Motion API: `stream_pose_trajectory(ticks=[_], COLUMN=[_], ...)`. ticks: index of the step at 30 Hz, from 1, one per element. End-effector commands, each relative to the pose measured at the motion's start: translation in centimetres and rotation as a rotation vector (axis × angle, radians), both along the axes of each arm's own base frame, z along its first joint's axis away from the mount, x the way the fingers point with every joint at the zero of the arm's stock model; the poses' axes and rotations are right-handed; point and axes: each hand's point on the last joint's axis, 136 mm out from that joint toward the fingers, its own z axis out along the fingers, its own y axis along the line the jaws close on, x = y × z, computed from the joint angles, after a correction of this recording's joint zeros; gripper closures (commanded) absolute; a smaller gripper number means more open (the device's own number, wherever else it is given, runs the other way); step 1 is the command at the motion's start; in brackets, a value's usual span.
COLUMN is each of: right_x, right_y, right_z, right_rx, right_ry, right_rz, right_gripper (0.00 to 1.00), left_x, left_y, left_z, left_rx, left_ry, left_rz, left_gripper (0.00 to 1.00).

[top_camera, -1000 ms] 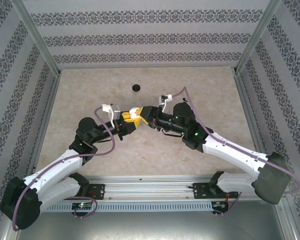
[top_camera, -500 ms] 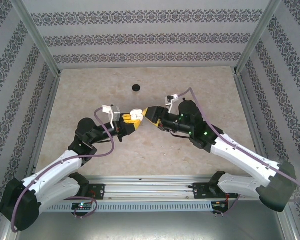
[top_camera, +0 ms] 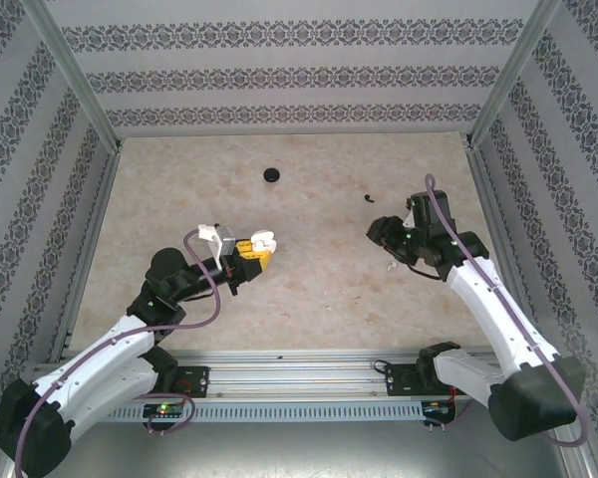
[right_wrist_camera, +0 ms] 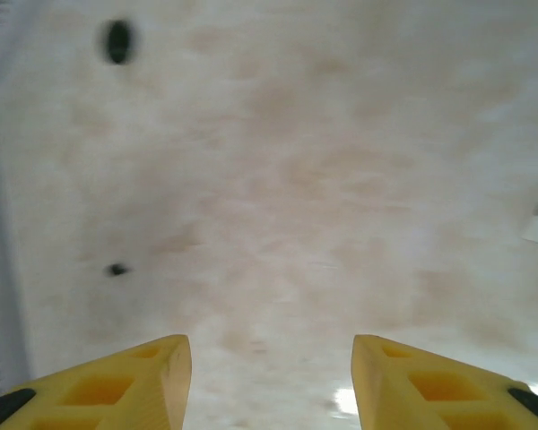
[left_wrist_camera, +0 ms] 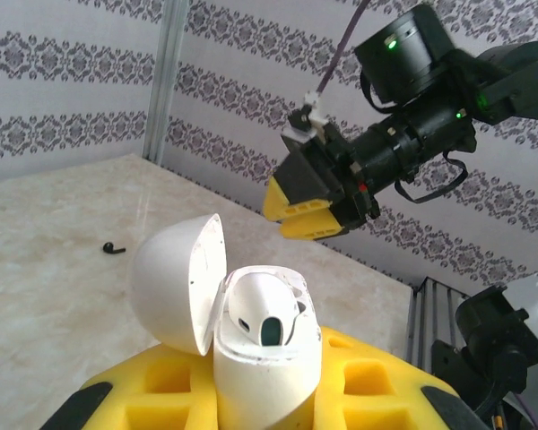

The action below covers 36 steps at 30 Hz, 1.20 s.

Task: Insert the wireless bluetooth earbuds into the charging case

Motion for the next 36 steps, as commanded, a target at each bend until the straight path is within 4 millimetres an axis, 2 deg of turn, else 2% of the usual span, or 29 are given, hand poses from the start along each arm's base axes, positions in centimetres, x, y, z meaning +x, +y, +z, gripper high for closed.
stream_pose_trajectory(ticks=[1,3,6,10,17,30,33,36], right_x=[-2.6,-3.0,-3.4,-2.9,-0.9,2.4,2.6,2.7], right_y=[-3.4,-4.7,-5.5,-6.2,-6.2,-6.9,-6.7,-6.1], right_z=[-4.6,-6.1,-7.6,-9.4,-12.0,-15.3,-16.1,-16.6], right_rx=[-0.151,-0.204,-0.247,-0.286,-0.29,-0.357,-0.357,-0.351], right_ry=[0.152,0.211,0.283,0.334,0.384,0.458,0.481,0.491], right_rz=[0.017,0.011,0.034,0.043,0.064,0.099,0.111,0.129], right_gripper=[0.49,0.45,0.43,0.43,0.53,0.55,0.59,0.69], left_x=[-0.4,-0.5,-0.5,-0.4,-0.8,-1.1,-1.0,-0.9], left_y=[0.2,0.1,0.1,0.2,0.5,1.1,1.2,1.2], left_z=[-0.6,-0.9,-1.4,-1.9,-2.5,-3.3,-3.5,-3.7], left_rx=[0.031,0.034,0.036,0.022,0.02,0.014,0.016,0.021], left_ry=[-0.012,-0.008,0.009,0.021,0.044,0.058,0.057,0.059], left_rz=[0.006,0.003,-0.001,0.006,0.011,0.039,0.048,0.051], left_gripper=[1.0,1.0,1.0,1.0,1.0,1.0,1.0,1.0])
